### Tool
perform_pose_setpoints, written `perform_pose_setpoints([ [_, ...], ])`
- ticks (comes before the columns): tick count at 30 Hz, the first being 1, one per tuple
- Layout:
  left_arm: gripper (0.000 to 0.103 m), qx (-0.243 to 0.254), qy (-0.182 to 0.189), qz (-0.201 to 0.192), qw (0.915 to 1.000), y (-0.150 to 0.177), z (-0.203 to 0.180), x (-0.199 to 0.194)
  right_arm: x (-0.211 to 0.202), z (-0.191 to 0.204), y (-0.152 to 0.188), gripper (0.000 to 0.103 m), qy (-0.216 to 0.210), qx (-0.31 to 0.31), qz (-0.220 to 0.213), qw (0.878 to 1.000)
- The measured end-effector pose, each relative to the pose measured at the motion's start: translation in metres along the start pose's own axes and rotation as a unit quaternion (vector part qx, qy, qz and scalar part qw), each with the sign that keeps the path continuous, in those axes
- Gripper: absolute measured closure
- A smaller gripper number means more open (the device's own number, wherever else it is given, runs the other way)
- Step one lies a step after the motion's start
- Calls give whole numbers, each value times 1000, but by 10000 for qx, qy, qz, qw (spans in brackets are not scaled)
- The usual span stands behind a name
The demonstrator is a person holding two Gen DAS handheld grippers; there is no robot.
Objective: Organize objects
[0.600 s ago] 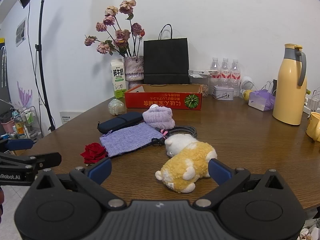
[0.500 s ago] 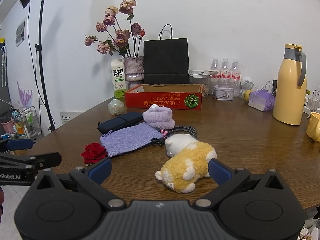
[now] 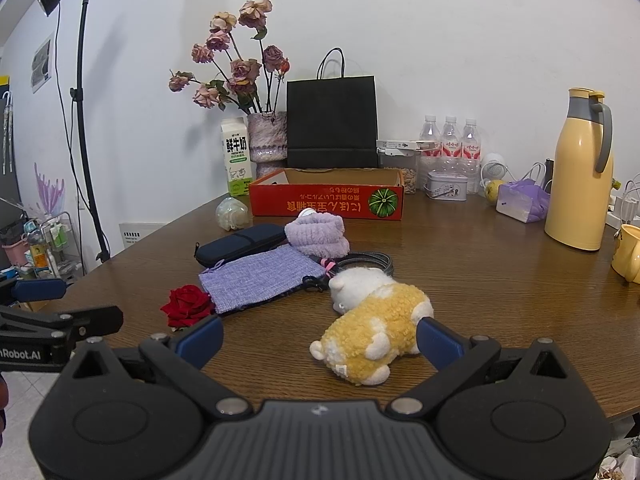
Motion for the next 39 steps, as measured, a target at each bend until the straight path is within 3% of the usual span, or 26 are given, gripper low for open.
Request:
perform_pose_setpoints([
  [39, 0, -18, 5, 11, 10000, 2, -1, 0, -1, 0, 0, 0, 0, -4, -8, 10000],
])
Point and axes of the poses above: each gripper's, at about its wrist camera, not at the fingertips, and x roughly the way its jaws point, z to its left, y to its underside, the point moved 6 cm from there along x, roughly the way its jaws point, and after that the axes turned 1 degree about z, right-handed, at the moved point
